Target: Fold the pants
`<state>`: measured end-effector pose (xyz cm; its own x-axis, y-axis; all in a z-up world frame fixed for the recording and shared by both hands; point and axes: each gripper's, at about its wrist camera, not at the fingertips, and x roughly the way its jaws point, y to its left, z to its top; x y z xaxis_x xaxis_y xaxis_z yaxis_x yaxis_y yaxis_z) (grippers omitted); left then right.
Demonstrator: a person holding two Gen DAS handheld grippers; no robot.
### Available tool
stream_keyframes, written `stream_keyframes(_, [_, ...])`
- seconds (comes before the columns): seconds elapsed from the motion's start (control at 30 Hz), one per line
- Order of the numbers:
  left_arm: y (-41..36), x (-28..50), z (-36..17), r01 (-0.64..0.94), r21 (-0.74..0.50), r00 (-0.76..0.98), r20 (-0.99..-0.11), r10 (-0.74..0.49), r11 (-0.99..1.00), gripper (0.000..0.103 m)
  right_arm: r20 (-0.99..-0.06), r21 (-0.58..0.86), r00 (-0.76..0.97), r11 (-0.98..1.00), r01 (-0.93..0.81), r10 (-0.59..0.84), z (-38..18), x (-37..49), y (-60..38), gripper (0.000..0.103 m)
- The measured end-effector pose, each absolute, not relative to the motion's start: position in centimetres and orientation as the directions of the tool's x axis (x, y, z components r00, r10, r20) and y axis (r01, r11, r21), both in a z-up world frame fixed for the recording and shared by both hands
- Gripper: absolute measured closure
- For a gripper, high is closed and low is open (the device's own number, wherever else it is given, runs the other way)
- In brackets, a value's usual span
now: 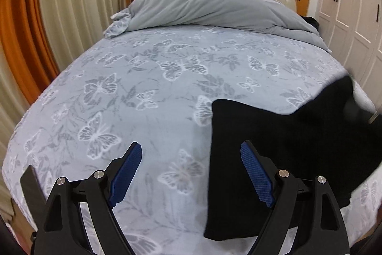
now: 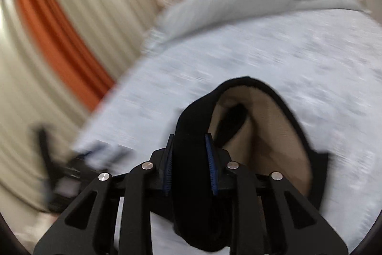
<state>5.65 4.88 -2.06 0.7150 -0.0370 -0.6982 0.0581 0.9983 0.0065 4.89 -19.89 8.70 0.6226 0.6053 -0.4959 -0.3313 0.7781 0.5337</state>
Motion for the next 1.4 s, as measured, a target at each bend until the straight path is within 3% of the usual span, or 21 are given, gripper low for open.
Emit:
stream_keyframes(0.13, [6.0,5.7,-2.0,0.023,0.003,0.713,-0.701,-0.014,1.000,0.021,-0.312,0.698,0.500,0.552,-0.456,0.808,10.1,6.5,-17.6,0.080])
stream_keyframes(0.2, [6.7,5.6,-1.8,0.008,-0.011,0.714,-0.700,-0.013,1.000,0.021,-0.284,0.723,0.477,0.512,-0.463,0.832,10.3,6.7,-17.4,0.080])
stream_keyframes(0.3, [7.6,5.8,-1.4,-0.014,-0.010,0.723,-0.691,0.003,1.000,0.021,-0.445,0.556,0.624,0.744,-0.370,0.642,10.5,5.6,-20.2,0.080])
stream_keyframes(0.4, [8.2,6.2,-1.2,-0.024,-0.036,0.720,-0.693,-0.008,0.999,0.021,-0.651,0.316,0.690,0.939,-0.133,0.317,7.7,4.6,-25.1,0.080])
stream_keyframes(0.43, [8.2,6.3,-1.2,-0.022,-0.048,0.719,-0.695,-0.017,0.999,0.021,-0.731,0.209,0.654,0.976,-0.057,0.195,5.6,4.7,-26.7,0.080])
stream_keyframes(0.5, [7.7,6.6,-1.4,0.000,-0.066,0.708,-0.705,-0.046,0.998,0.021,-0.849,0.124,0.522,0.991,0.047,0.082,1.0,5.3,-29.3,0.079])
stream_keyframes(0.57, [6.6,6.8,-1.8,0.035,-0.072,0.685,-0.724,-0.077,0.997,0.021,-0.883,0.211,0.444,0.973,0.094,0.149,-1.7,5.3,-31.5,0.078])
stream_keyframes(0.7, [4.3,7.1,-2.9,0.102,-0.106,0.636,-0.758,-0.146,0.989,0.021,-0.835,0.205,0.535,0.975,0.085,0.129,1.0,3.0,-31.5,0.055])
stream_keyframes(0.77, [2.9,7.1,-3.2,0.122,-0.110,0.626,-0.763,-0.162,0.987,0.021,-0.812,0.195,0.571,0.979,0.067,0.123,2.2,2.0,-31.7,0.049])
stream_keyframes(0.93, [-0.5,7.4,-4.9,0.174,-0.063,0.594,-0.790,-0.156,0.983,0.017,-0.873,0.255,0.446,0.964,0.080,0.194,-0.9,2.5,-32.9,0.049])
stream_keyframes(1.03, [-1.7,7.9,-6.6,0.187,-0.053,0.535,-0.832,-0.147,0.981,0.017,-0.859,0.292,0.456,0.954,0.060,0.234,-0.6,1.6,-33.7,0.051])
stream_keyframes(1.07, [-1.6,8.0,-7.0,0.182,-0.071,0.524,-0.837,-0.158,0.981,0.017,-0.851,0.304,0.458,0.952,0.029,0.258,-0.3,1.1,-33.6,0.056])
stream_keyframes(1.2, [-1.9,7.3,-6.5,0.232,-0.107,0.537,-0.815,-0.219,0.967,0.017,-0.846,0.319,0.400,0.935,-0.153,0.354,-0.4,-0.4,-31.3,0.057])
stream_keyframes(1.4, [-2.8,7.4,-6.5,0.237,-0.096,0.536,-0.817,-0.213,0.967,0.017,-0.875,0.220,0.390,0.953,-0.210,0.288,-3.0,1.5,-28.6,0.057])
